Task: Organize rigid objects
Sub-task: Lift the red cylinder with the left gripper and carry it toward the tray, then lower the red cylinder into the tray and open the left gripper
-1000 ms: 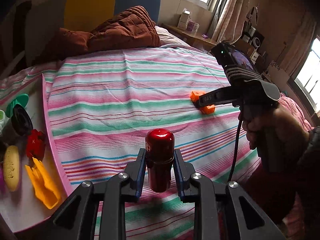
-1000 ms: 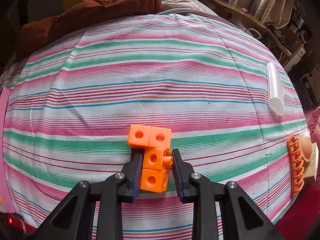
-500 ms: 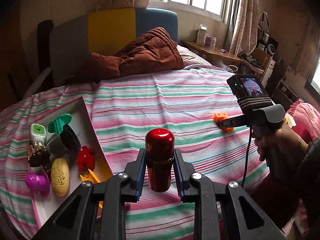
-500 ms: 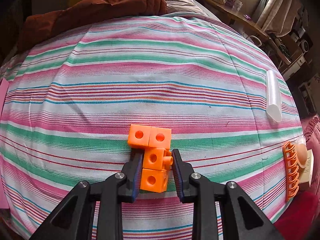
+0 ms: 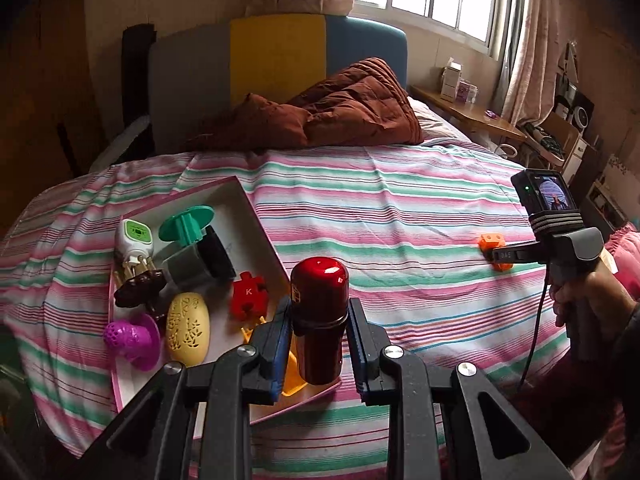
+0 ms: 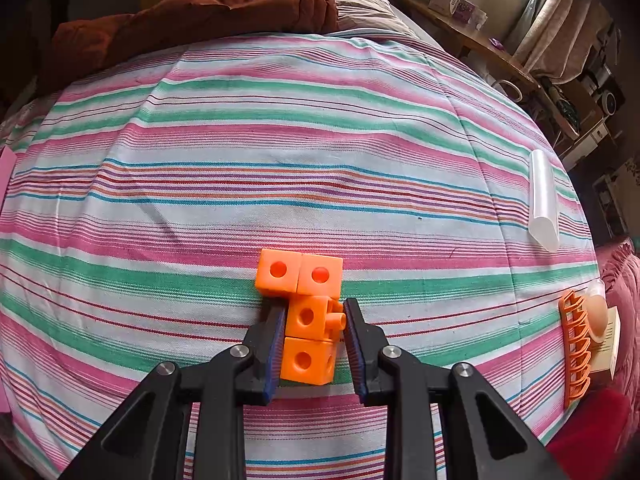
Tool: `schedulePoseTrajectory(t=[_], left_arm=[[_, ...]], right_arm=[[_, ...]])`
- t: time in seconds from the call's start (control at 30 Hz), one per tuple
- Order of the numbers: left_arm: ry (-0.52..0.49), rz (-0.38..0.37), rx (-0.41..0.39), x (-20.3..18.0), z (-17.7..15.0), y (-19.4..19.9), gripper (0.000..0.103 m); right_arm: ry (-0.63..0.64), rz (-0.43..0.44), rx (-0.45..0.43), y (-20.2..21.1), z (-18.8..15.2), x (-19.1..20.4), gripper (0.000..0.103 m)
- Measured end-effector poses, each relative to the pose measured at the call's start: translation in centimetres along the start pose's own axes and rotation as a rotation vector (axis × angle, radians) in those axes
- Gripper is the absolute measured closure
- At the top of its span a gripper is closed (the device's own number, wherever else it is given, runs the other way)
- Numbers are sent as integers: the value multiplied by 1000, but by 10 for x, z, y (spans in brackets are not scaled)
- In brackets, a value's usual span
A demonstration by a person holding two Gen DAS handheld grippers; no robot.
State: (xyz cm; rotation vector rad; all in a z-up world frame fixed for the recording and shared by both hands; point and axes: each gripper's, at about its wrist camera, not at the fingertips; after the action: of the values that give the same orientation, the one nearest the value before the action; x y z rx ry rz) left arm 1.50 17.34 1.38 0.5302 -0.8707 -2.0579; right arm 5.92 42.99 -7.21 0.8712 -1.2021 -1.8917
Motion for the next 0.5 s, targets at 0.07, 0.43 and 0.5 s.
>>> schedulePoseTrajectory(t=[0.07, 0.43, 0.5], left_arm=[[10, 10, 3, 6, -2, 1, 77], [118, 22, 24, 52, -17, 3, 77], [168, 21, 31, 70, -21, 5, 77]], right_arm=[[4, -4, -1, 0, 0, 1, 76], [17, -15, -6, 0, 0, 4, 76], [19, -17, -7, 2, -2, 6, 76]])
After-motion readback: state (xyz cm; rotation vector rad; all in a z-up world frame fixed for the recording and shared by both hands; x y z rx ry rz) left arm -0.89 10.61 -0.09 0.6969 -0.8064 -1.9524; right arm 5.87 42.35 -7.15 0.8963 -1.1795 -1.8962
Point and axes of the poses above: each gripper's, at about its wrist camera, not at the fingertips, and y roughly against the way its jaws point, x to its left, z to its top, and after that the axes turned 1 degree about x, right-handed
